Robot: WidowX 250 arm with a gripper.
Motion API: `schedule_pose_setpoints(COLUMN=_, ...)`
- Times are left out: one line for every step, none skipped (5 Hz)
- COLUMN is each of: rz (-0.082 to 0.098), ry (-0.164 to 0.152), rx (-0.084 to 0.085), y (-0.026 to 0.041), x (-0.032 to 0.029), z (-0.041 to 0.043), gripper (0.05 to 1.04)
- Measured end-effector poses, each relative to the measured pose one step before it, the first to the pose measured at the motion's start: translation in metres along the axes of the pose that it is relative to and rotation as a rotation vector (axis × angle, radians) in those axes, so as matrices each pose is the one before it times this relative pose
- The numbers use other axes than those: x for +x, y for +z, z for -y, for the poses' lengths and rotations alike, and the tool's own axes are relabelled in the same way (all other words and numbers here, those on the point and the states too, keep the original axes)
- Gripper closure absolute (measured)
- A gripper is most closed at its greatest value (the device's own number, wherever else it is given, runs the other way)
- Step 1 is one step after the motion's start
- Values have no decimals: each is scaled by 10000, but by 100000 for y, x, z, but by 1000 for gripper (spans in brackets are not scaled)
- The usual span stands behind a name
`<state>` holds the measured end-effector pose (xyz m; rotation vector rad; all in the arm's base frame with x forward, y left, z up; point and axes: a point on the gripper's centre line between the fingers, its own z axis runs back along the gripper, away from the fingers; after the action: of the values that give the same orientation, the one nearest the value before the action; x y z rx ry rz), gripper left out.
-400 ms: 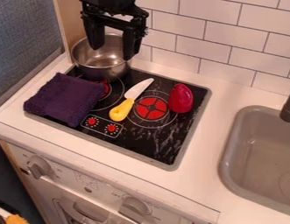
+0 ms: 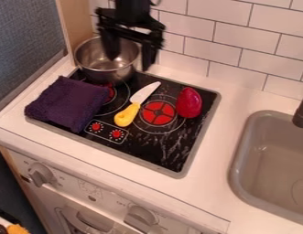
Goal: Move the red bell pepper to the lower right side of the stove
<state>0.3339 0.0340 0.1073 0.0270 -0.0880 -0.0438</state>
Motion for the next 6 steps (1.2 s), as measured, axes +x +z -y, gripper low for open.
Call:
schedule_pose_setpoints(rz=-335, ry=-782, rx=-22, y=-2231, x=1812, z=2494, gripper=83)
schedule_pose_setpoints(rz=-87, ry=-228, rx=-390, y=-1511, x=1950, z=1555, gripper=83)
schedule_pose_setpoints(rz=-405, ry=-11, rx=-321, y=-1903, x=981, z=399, gripper=83)
schedule_pose_setpoints(rz=-401, ry=-237, rx=-76, y=-1250, x=-61, z=948, gripper=83)
schedule_pose_setpoints(rz=-315, ry=-209, rx=-16, y=-697, x=-639, z=722, gripper=83)
schedule_pose_setpoints(rz=-183, ry=-198, rx=35, y=-309, x=-190, z=747, gripper=83)
